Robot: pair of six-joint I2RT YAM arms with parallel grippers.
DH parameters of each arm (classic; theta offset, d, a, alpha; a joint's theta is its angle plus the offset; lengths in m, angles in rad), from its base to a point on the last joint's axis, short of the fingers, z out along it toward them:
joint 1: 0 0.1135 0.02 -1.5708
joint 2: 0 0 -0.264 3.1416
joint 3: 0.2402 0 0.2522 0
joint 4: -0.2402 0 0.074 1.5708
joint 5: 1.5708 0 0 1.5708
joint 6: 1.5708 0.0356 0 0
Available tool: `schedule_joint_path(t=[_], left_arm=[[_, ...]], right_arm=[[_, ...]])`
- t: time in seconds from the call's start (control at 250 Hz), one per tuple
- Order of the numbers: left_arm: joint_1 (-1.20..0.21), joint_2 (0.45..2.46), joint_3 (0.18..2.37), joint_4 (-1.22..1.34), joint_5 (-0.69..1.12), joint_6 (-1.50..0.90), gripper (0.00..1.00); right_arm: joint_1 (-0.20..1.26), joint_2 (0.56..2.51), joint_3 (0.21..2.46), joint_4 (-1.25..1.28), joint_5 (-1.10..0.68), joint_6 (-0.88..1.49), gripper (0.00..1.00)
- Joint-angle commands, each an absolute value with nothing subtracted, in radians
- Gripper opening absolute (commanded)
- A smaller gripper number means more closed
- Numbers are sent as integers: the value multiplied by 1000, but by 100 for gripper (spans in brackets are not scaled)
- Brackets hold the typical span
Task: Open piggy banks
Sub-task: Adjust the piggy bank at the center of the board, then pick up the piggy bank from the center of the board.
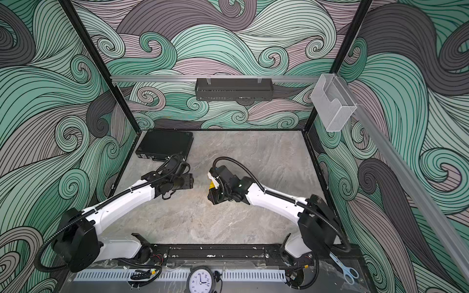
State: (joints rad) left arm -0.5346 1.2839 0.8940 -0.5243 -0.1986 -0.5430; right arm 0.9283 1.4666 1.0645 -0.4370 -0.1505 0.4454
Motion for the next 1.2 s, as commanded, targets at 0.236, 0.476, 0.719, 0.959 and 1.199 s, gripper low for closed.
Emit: schedule_joint_path(t=[0.236, 0.476, 0.719, 0.959, 1.199], left_arm=[[-474, 1172, 819, -489, -146, -630, 74], [-462, 1161, 812, -500, -124, -625, 74], [-459, 1166, 816, -488, -107, -620, 74], [-458, 1181, 821, -482, -100, -615, 74], [-457, 1187, 821, -476, -99, -608, 74]], right_arm=[[885, 1511, 1176, -680, 146, -35, 29], [842, 1512, 1152, -625, 1, -164, 36], [843, 1592, 1169, -615, -40, -218, 27], [874, 1602, 1169, -562, 19, -210, 27], [890, 1615, 1154, -520, 75, -198, 29]])
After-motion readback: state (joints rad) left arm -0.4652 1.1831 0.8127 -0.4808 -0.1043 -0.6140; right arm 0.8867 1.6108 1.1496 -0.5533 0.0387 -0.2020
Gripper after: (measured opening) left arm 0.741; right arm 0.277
